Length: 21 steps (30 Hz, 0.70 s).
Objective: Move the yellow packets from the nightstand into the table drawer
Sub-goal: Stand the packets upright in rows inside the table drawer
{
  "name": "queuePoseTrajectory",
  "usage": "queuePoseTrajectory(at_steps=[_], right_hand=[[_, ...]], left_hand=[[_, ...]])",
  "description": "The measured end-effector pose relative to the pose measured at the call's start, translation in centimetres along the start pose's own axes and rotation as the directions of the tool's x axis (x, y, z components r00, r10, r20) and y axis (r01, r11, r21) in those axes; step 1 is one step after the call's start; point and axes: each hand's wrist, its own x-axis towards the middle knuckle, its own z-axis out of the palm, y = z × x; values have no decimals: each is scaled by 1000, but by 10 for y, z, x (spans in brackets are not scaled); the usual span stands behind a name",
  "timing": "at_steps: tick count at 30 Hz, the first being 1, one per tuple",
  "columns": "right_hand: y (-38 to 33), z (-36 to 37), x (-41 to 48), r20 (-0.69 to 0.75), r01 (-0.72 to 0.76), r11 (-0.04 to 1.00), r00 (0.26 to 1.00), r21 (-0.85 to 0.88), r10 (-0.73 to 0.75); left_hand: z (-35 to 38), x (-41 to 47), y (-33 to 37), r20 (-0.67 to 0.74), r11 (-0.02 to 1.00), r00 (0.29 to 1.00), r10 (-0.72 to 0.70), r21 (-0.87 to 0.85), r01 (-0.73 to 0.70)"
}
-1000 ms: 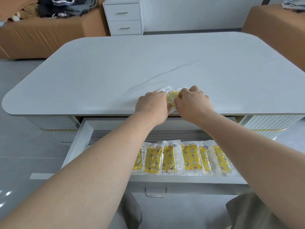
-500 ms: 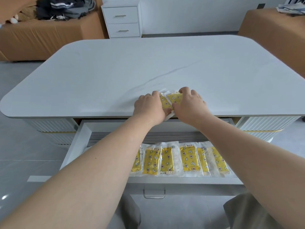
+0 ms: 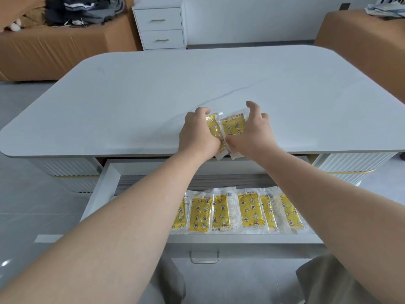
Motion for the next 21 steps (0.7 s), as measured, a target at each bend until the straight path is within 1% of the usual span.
queuePoseTrajectory(at_steps=[2, 3, 8, 12, 14, 15, 17, 19, 21], right_hand=[[-1, -2, 2, -1, -64, 996, 998, 62, 65], [-2, -2, 3, 0, -99, 989, 995, 114, 100], [-3, -3, 4, 25, -236, 887, 969, 398, 246], [-1, -1, 9, 54, -214, 838, 975, 502, 216], [-3, -1, 6, 107, -211, 787, 977, 580, 183], [-4, 0, 4, 131, -209, 773, 978, 599, 164], [-7, 1, -1, 167, -208, 785, 977, 583, 134], [-11, 2, -8, 188, -188, 840, 977, 508, 105], [-12, 4, -14, 199, -146, 902, 978, 407, 69]], left_hand=[[-2, 2, 1, -21, 983, 996, -81, -170, 76], [-4, 3, 1, -31, 969, 994, -107, -227, 97], [-8, 3, 2, -37, 916, 983, -180, -370, 153], [-19, 1, 0, 20, 828, 968, -250, -514, 225], [-28, 0, -6, 13, 832, 971, -240, -512, 213], [-33, -1, -10, 8, 843, 974, -228, -499, 201], [-44, -3, -20, 20, 855, 978, -208, -483, 192], [-56, -9, -32, 52, 867, 980, -192, -459, 194], [-70, -17, -44, 116, 891, 978, -175, -404, 208]])
